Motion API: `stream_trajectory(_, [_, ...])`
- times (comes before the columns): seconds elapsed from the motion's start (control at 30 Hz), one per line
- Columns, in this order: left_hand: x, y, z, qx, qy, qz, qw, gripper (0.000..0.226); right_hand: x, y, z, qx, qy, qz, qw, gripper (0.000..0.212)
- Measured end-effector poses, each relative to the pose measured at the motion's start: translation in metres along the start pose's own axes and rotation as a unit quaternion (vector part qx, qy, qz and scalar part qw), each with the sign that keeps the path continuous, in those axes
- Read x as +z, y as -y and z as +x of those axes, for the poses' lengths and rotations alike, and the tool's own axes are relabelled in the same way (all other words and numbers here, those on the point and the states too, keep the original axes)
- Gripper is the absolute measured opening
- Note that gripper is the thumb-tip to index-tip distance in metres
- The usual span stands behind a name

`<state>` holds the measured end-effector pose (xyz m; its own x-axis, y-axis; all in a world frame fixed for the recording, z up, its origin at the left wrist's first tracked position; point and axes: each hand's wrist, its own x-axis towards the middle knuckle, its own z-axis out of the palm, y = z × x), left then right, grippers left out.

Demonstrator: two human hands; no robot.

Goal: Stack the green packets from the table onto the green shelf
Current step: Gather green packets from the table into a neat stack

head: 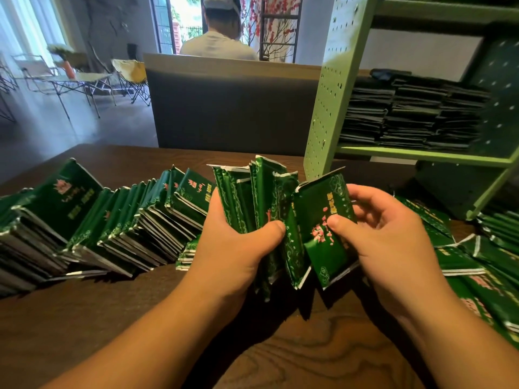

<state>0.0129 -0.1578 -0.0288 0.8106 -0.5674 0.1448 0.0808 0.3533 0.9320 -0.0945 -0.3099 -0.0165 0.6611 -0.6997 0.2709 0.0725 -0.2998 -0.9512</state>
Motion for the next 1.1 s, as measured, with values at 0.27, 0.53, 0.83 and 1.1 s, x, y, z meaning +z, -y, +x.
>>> stream_trajectory(0.27, [-0.001, 0.006, 0.002, 0.028, 0.001, 0.041, 0.999, 0.054, 0.002, 0.006, -0.004, -0.085, -0.039, -0.063, 0.994, 0.048])
stream_trajectory(0.53, [0.0, 0.004, 0.001, 0.009, -0.004, 0.032, 0.999, 0.051, 0.001, 0.01, 0.0, 0.051, -0.027, 0.046, 0.997, 0.035])
stream_trajectory(0.83, [-0.001, 0.0, -0.001, -0.034, -0.002, 0.005, 0.999, 0.046, -0.004, 0.019, 0.001, 0.154, 0.051, 0.239, 0.957, 0.026])
stream_trajectory(1.1, [0.003, -0.004, -0.006, -0.077, 0.086, -0.063, 0.991, 0.054, 0.004, 0.016, -0.007, 0.151, 0.163, 0.213, 0.952, 0.028])
